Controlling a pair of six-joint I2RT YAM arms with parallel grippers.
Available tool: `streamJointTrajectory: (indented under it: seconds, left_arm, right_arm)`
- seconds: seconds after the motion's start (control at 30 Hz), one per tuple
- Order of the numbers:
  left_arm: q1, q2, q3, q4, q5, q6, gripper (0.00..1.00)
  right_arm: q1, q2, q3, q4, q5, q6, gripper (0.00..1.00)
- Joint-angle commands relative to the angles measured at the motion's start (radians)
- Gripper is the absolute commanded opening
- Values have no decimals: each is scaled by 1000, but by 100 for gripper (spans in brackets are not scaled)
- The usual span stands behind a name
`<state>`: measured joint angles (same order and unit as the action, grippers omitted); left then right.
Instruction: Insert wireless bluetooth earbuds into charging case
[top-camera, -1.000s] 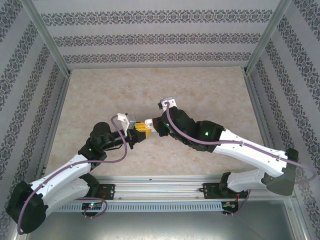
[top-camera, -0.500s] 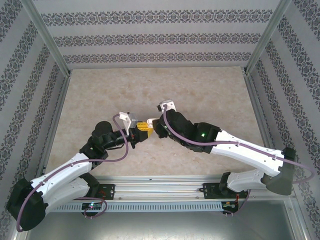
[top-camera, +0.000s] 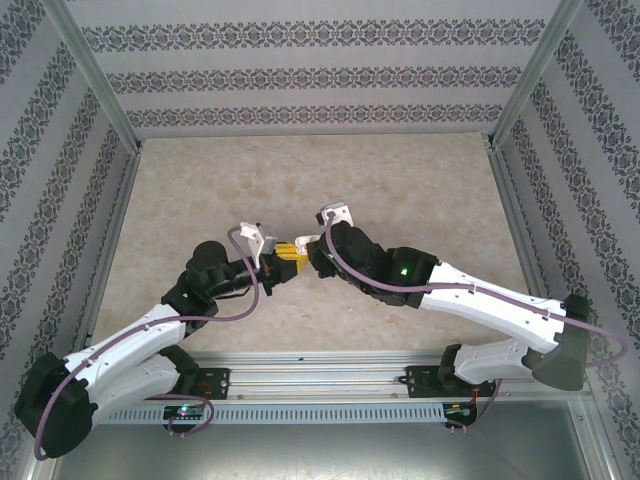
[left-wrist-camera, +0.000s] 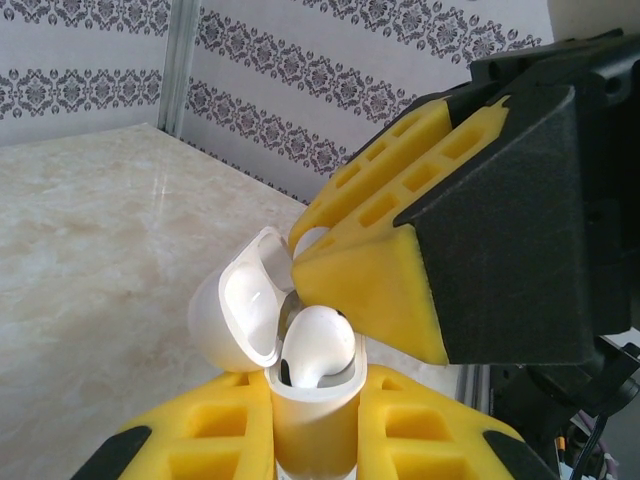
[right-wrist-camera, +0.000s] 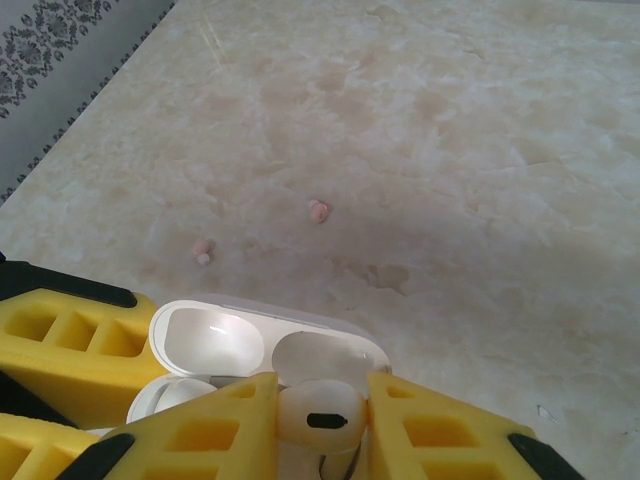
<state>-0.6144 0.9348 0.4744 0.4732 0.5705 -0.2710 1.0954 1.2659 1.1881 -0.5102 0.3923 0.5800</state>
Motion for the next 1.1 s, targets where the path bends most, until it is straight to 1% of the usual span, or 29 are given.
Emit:
streamJointTrajectory:
  seconds: [0.0,0.07,0.23,0.4,0.77,1.07]
  left_arm:
    - [-15,6,48,112,-8,-25,0]
    - [-15,13,48,117,-6,-26,0]
    - [-15,20,52,120,-4,-19,0]
    - [-14,24,48,125,0,-19,0]
    - [-15,18,33,133,2,-25,0]
    - [-15,7,26,128,3,-17,0]
  right_arm:
    - [-3,9,-6,9,-39,38,27]
    - [-4,14,-1,-2,-43,57,29]
    - [-15,14,33,-52,-38,113,38]
    - [-31,-3,52,-65,-45,149,43]
    - [-43,19,113,-89,-87,161,49]
    - [-46,29,142,-112,-81,164,50]
